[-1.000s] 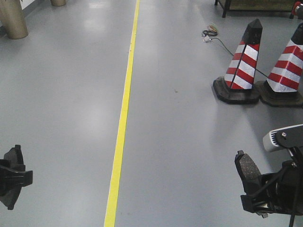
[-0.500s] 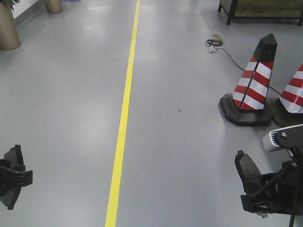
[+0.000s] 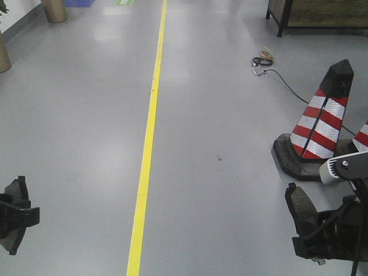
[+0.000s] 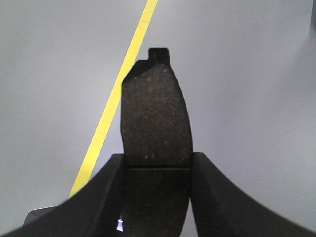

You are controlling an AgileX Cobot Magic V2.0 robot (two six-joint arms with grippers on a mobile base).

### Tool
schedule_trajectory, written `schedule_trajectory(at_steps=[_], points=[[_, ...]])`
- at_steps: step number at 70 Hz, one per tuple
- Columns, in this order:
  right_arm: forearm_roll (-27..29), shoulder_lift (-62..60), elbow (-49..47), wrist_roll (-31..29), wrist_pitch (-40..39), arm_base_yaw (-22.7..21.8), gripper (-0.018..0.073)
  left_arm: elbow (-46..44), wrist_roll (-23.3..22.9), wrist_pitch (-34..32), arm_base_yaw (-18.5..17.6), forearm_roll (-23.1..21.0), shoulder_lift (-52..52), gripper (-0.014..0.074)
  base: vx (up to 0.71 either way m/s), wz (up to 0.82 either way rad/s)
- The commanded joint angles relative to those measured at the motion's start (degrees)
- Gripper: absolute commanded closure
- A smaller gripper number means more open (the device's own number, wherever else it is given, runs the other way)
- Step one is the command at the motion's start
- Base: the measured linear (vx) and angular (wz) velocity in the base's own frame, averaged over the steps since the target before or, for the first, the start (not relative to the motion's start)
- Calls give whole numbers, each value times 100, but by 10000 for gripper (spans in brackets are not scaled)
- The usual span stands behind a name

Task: Move and align brake pads A on conveyor
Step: 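Turn past the red-white cones toward the dark grey conveyor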

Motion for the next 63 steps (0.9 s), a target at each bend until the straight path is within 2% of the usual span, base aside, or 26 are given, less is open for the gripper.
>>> schedule_trajectory(at_steps=[1,63], points=[[-23,-60,-167,-55,-390,-1,470,-142,-8,-395,-12,17,-86,419,49,-3],[-23,-60,-167,-55,-387,-1,470,-142,-8,-395,-12,17,-86,419,46,-8]])
